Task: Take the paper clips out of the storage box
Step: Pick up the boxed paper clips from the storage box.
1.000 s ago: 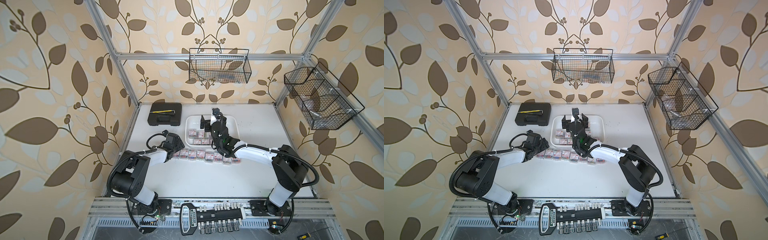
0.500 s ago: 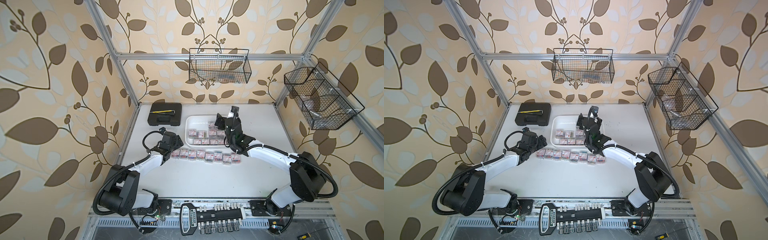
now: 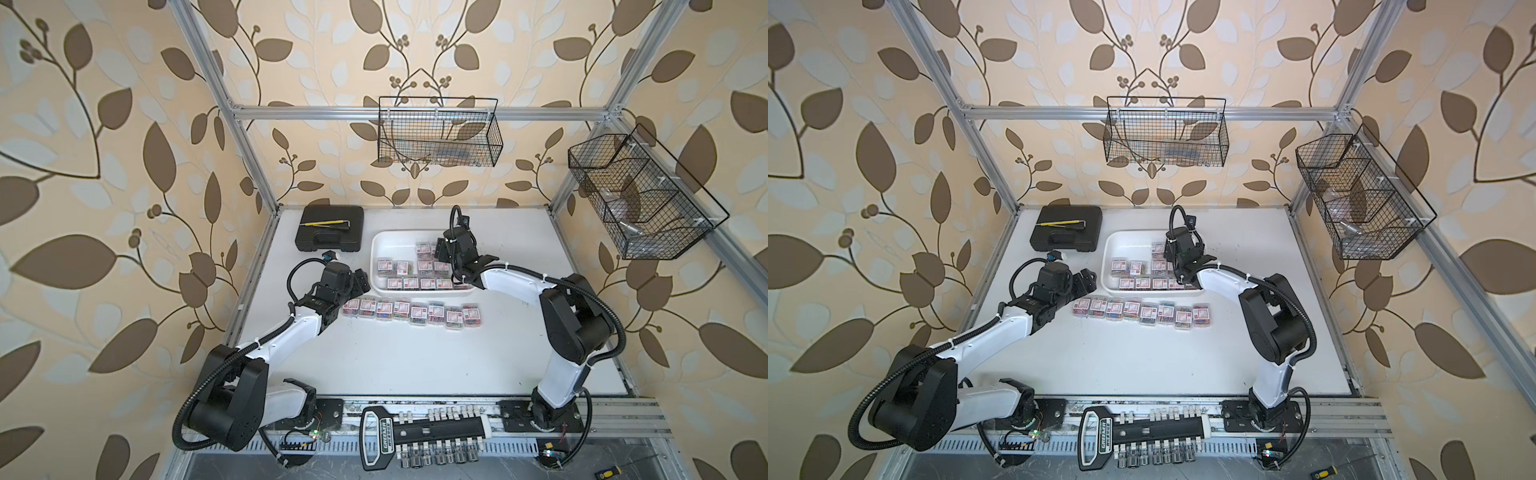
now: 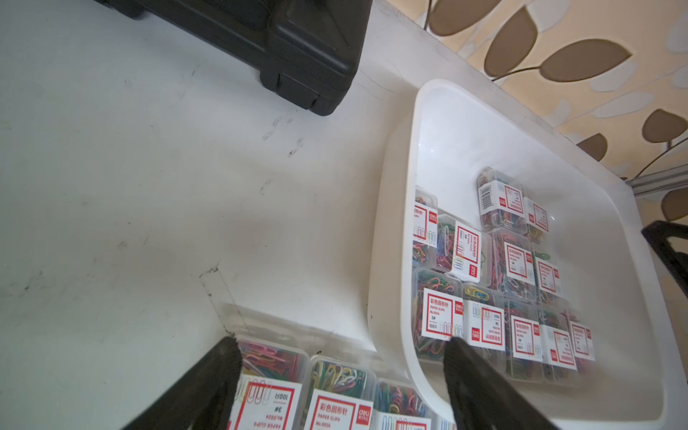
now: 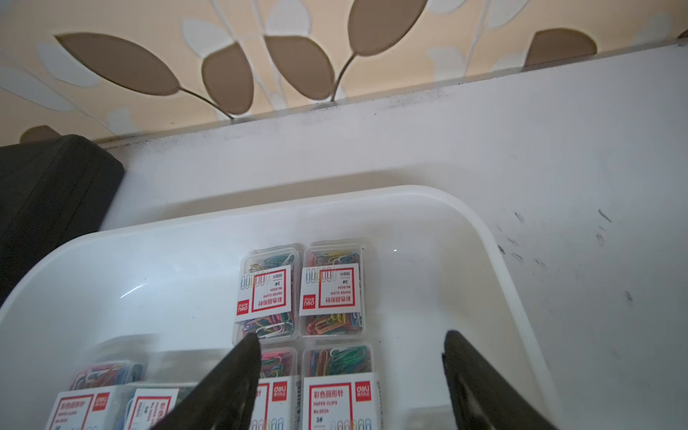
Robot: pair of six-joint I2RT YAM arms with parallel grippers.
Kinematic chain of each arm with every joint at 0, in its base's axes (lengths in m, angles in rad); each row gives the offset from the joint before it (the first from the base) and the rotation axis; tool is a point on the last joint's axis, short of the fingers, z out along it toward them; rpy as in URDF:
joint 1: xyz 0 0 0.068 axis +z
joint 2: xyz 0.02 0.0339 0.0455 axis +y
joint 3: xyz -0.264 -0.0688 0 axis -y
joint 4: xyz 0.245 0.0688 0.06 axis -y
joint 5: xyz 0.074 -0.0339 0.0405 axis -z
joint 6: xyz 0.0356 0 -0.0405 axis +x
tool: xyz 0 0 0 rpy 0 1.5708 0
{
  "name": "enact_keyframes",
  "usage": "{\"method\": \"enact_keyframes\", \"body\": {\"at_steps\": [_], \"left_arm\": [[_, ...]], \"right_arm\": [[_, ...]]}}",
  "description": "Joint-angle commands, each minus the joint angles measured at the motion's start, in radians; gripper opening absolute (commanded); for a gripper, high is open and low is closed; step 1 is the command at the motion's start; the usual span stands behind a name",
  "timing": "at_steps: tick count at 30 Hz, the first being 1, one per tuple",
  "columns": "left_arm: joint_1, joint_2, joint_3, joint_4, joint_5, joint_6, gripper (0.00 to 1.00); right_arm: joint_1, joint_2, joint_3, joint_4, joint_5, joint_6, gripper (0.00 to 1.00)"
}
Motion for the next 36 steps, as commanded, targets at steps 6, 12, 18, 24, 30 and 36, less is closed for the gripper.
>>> {"method": "enact_keyframes", "body": {"at_steps": [6,12,18,24,30,36], "left_arm": [[-0.066,-0.058,-0.058,0.105,0.002,0.027,0.87],[-0.079,-0.066,-0.072,0.115,-0.022,0.029,0.87],[-0.079,-0.107,-0.091,0.111,-0.045,0.033,0.87],[-0.079,-0.131,-0.097,0.090,-0.066,0.033,0.88],[-0.079,-0.141,-0.105,0.086,-0.082,0.032,0.88],[-0.079,-0.154,-0.096,0.053,-0.114,0.035,0.89]], "right_arm": [[-0.032,0.148,0.154,-0.111,-0.064,-0.011,0.78],[-0.041,0.250,0.268,-0.183,-0.104,-0.020,0.77],[-0.042,0.296,0.308,-0.216,-0.111,-0.016,0.76],[-0.044,0.329,0.332,-0.247,-0.111,-0.009,0.74],[-0.049,0.362,0.376,-0.280,-0.131,-0.008,0.72],[-0.058,0.412,0.451,-0.347,-0.152,-0.011,0.72]]}}
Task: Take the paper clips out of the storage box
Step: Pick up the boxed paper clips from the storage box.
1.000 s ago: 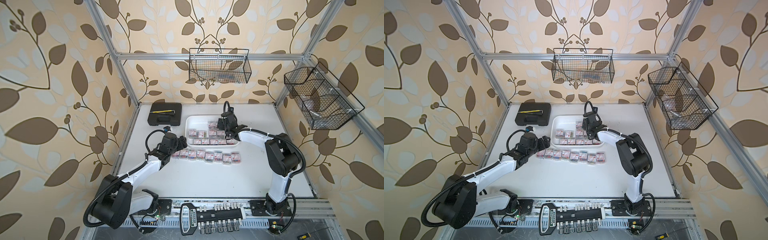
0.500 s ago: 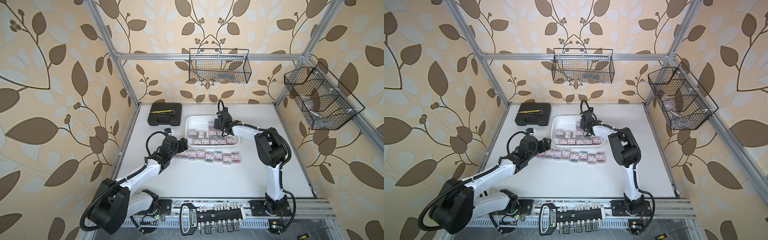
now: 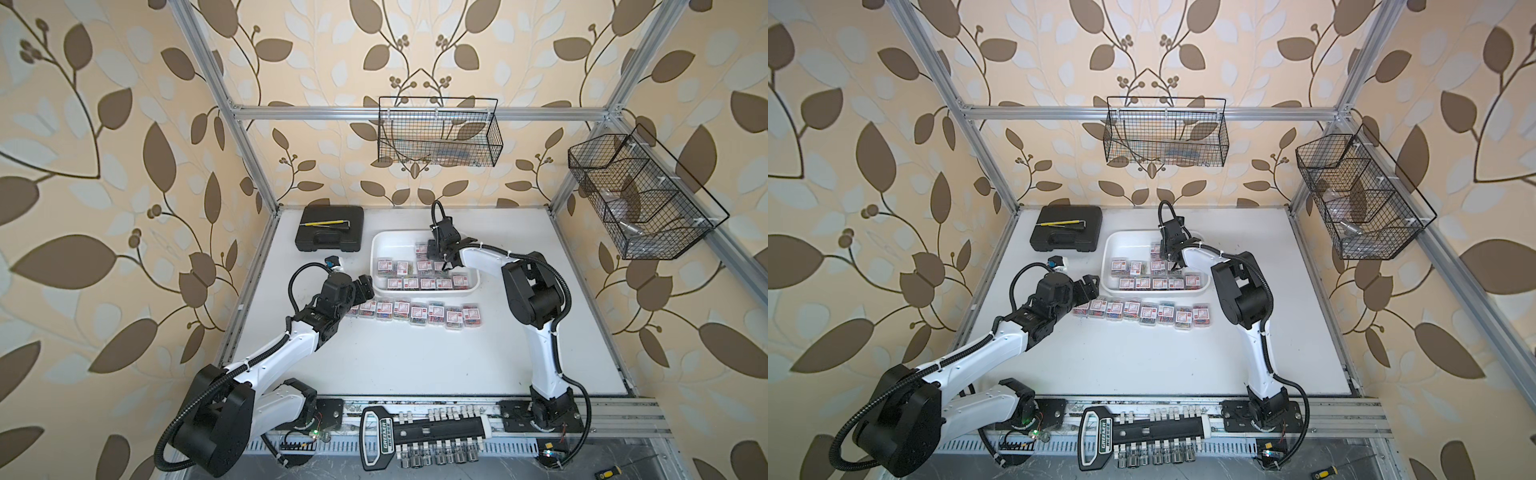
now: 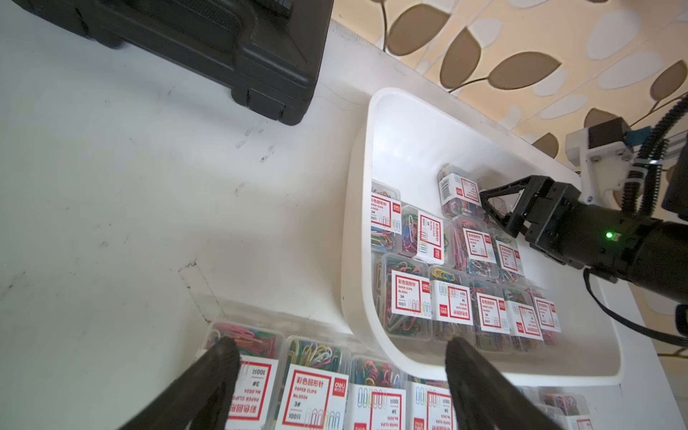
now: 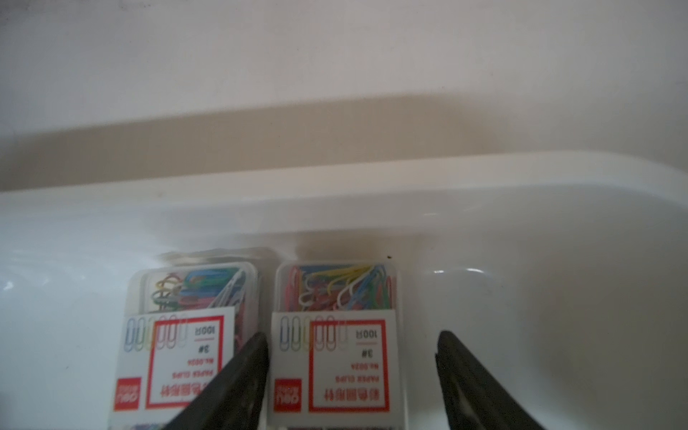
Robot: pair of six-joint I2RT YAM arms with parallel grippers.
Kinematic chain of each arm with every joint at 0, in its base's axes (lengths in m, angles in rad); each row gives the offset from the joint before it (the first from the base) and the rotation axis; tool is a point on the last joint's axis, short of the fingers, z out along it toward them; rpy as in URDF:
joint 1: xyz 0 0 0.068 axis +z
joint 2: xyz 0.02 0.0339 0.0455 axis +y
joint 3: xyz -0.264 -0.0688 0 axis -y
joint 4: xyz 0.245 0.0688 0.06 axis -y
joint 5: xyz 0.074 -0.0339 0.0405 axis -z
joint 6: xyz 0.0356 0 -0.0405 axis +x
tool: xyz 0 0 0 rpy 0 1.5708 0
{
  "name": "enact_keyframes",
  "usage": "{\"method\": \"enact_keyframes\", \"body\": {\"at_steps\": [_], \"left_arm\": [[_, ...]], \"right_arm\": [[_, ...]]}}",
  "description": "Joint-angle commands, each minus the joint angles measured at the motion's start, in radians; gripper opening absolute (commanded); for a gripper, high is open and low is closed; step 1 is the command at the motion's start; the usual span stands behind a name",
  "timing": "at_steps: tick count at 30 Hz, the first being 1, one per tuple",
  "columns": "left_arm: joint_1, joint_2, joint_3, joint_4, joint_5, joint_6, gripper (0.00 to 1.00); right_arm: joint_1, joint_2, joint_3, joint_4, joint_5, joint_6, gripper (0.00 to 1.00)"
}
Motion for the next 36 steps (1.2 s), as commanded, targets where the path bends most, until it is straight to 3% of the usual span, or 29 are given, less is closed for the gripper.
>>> {"method": "enact_keyframes", "body": {"at_steps": [1,10,14,18,30,36], "left_arm": [[-0.007,-0.034,-0.002,-0.029,-0.062,0.030,0.89],[-0.007,-0.127,0.025,-0.190,-0.286,0.045,0.92],[-0.007,-0.175,0.022,-0.256,-0.442,0.028,0.96],[-0.006,-0.166,-0.019,-0.217,-0.547,0.021,0.99],[-0.006,-0.144,-0.034,-0.170,-0.519,0.043,0.98],[-0.006,-0.151,-0.045,-0.151,-0.482,0.065,0.98]], "right_arm": [[-0.007,0.043,0.054,-0.068,-0.027,-0.002,0.72],[-0.012,0.067,0.090,-0.090,-0.054,-0.013,0.69],[-0.012,0.078,0.104,-0.110,-0.059,-0.018,0.67],[-0.013,0.069,0.099,-0.109,-0.062,-0.018,0.63],[-0.012,-0.186,-0.024,-0.050,-0.060,-0.019,0.56],[-0.008,-0.414,-0.212,0.006,-0.031,-0.026,0.54]]}}
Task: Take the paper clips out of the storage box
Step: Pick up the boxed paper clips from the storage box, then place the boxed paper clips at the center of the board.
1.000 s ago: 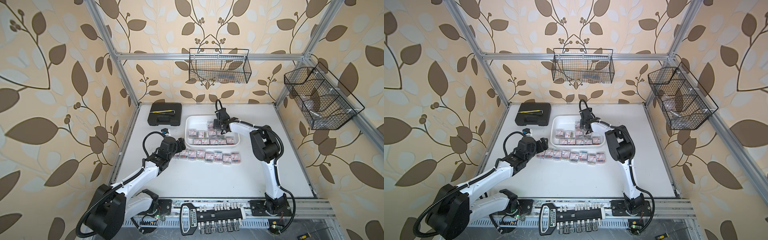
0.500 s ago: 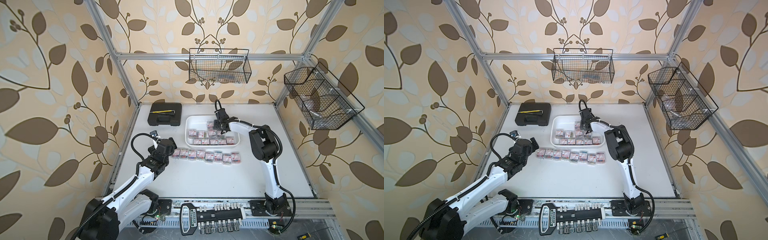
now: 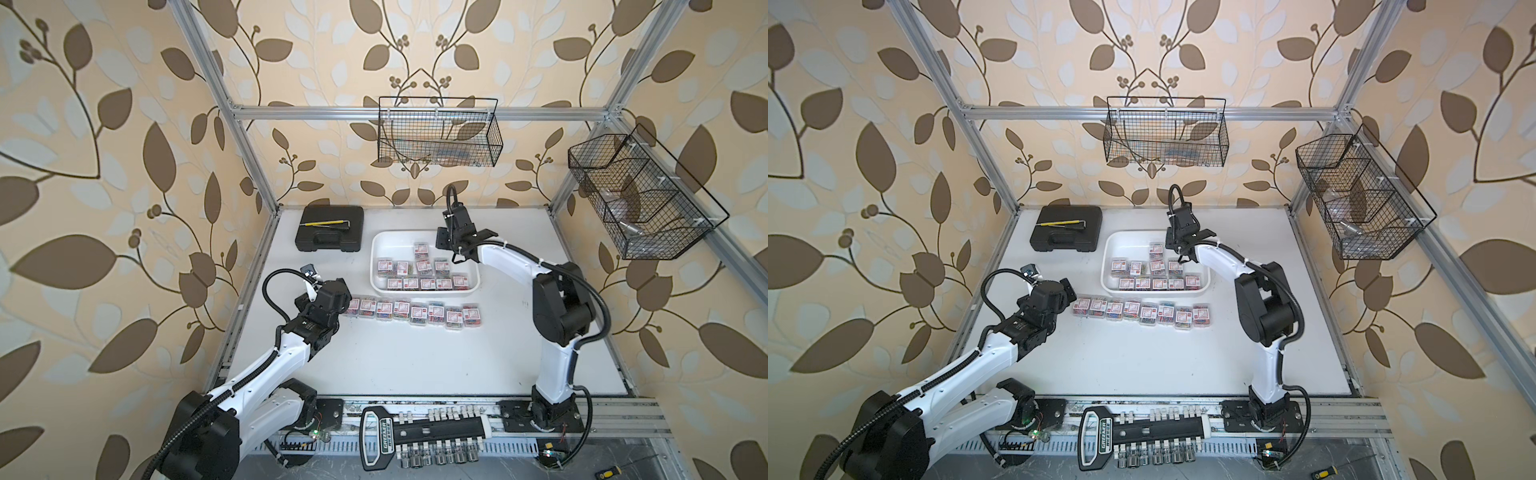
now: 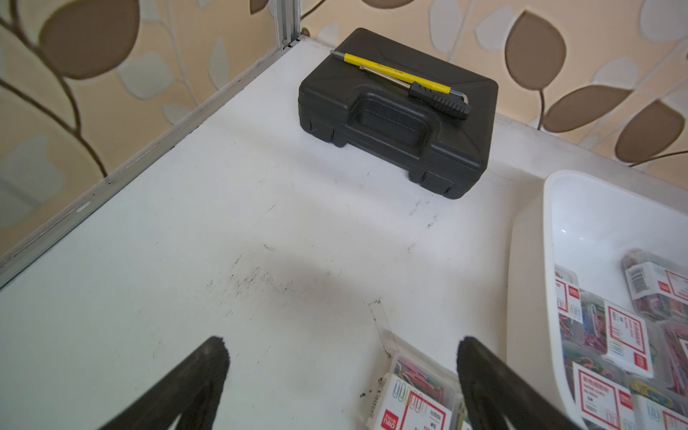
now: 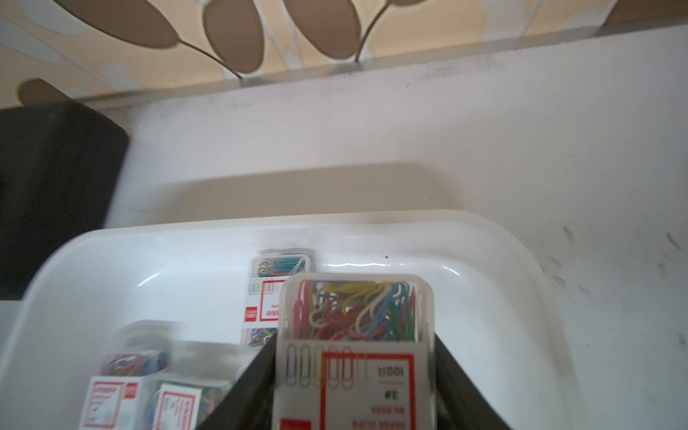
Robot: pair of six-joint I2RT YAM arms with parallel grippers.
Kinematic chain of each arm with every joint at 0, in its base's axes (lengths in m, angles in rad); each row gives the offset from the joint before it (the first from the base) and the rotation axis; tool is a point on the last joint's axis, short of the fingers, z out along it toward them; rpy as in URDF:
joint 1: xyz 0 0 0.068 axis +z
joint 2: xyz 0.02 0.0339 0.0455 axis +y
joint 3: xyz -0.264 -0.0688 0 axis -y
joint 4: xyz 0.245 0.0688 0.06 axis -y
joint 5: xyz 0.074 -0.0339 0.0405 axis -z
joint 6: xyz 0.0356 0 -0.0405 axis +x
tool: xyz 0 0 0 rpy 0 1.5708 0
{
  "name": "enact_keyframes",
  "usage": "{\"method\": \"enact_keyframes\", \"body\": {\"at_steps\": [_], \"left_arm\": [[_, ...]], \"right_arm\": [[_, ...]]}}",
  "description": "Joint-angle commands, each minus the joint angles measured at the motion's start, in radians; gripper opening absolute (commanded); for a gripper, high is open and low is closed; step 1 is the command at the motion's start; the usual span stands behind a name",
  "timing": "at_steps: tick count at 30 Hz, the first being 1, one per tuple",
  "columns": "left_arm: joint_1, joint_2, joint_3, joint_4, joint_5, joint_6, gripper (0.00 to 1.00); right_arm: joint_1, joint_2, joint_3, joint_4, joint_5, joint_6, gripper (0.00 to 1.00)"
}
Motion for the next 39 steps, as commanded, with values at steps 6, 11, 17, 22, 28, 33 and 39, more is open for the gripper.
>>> {"method": "enact_keyframes", "body": {"at_steps": [6,11,17,22,28,33,39], "left_arm": [[-0.006,-0.016,-0.008,0.043,0.010,0.023,0.98],[-0.006,-0.013,-0.006,0.041,0.015,0.028,0.98],[-0.005,-0.018,-0.008,0.044,0.021,0.035,0.99],[-0.006,-0.015,-0.008,0.048,0.027,0.041,0.99],[-0.006,-0.015,-0.004,0.040,0.032,0.041,0.99],[-0.006,-0.023,-0.011,0.044,0.028,0.041,0.99],[-0.006,-0.023,-0.010,0.041,0.029,0.042,0.99]], "right_arm": [[-0.014,-0.320,-0.314,0.076,0.055,0.020,0.53],[-0.067,-0.495,-0.529,0.086,0.080,0.077,0.51],[-0.140,-0.695,-0.801,0.103,0.119,0.166,0.49],[-0.146,-0.819,-0.973,0.114,0.144,0.231,0.49],[-0.137,-0.875,-1.098,0.141,0.082,0.275,0.48],[-0.083,-0.846,-1.112,0.165,0.101,0.294,0.51],[-0.062,-0.791,-1.107,0.212,0.086,0.304,0.55]]}}
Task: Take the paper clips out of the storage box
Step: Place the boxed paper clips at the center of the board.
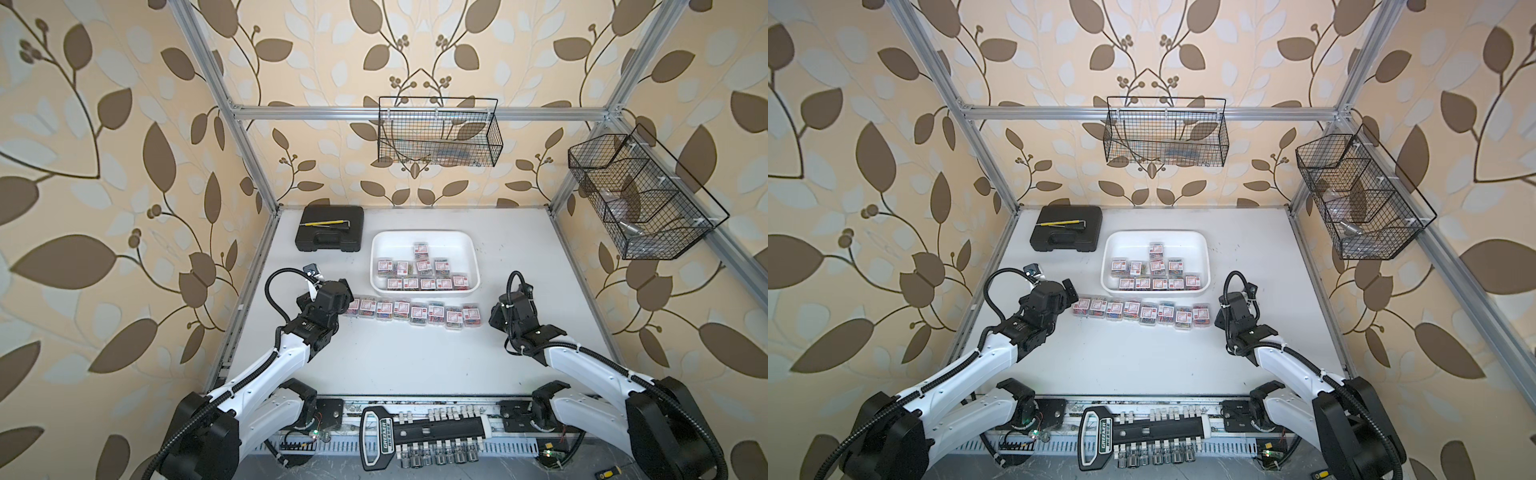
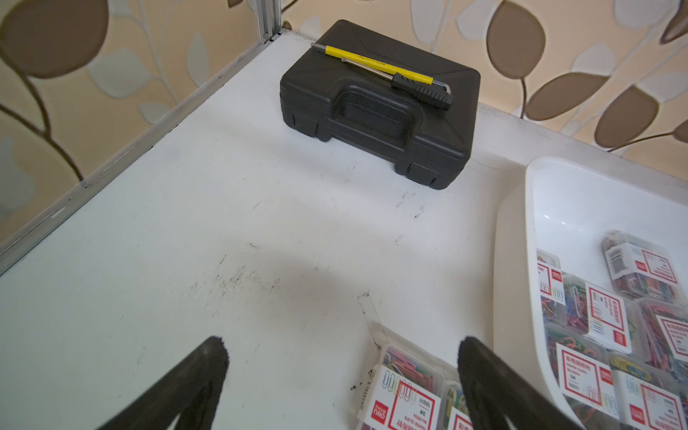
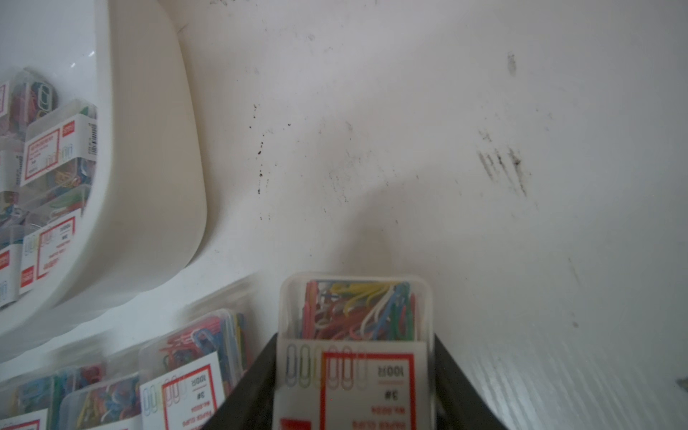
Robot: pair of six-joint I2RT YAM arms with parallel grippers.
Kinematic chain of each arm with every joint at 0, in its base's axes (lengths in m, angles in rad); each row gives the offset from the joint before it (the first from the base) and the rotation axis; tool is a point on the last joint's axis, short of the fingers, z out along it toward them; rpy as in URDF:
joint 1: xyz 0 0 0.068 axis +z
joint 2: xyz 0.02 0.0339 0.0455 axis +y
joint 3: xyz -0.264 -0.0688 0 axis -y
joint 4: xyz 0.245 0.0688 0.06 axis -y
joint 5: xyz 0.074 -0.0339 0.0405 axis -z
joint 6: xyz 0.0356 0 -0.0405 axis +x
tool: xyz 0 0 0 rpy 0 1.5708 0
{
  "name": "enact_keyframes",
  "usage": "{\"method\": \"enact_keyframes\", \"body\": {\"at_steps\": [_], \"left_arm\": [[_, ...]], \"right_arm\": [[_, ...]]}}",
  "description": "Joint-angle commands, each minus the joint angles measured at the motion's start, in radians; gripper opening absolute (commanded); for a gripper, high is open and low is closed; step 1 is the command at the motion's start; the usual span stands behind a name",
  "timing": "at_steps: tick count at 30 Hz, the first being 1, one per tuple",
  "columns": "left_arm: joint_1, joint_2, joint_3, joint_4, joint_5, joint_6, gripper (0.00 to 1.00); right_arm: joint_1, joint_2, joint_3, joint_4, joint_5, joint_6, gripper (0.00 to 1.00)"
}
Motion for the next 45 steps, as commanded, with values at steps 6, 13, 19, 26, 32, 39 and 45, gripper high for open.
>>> {"method": "enact_keyframes", "body": {"at_steps": [6,13,19,26,32,39,45], "left_arm": [[-0.006,-0.018,-0.006,0.026,-0.013,0.014,0.99],[-0.006,-0.007,0.000,0.028,-0.016,0.012,0.99],[-0.006,-0.004,0.001,0.024,-0.015,0.013,0.99],[-0.006,-0.007,0.000,0.023,-0.018,0.010,0.99],[-0.006,-0.009,-0.003,0.026,-0.021,0.008,0.99],[-0.006,-0.005,-0.001,0.029,-0.019,0.009,0.99],[-0.006,0.003,0.004,0.035,-0.008,0.016,0.99]], "right_arm": [[0.007,0.022,0.004,0.069,-0.011,0.021,0.73],[-0.106,0.038,-0.054,0.193,-0.146,0.028,0.77],[-0.109,0.003,-0.080,0.223,-0.165,0.038,0.81],[-0.096,0.049,-0.103,0.317,-0.234,0.055,0.81],[-0.035,0.003,-0.114,0.321,-0.197,0.080,0.81],[-0.004,0.008,-0.117,0.343,-0.185,0.094,0.83],[0.016,-0.027,-0.085,0.301,-0.099,0.076,0.83]]}}
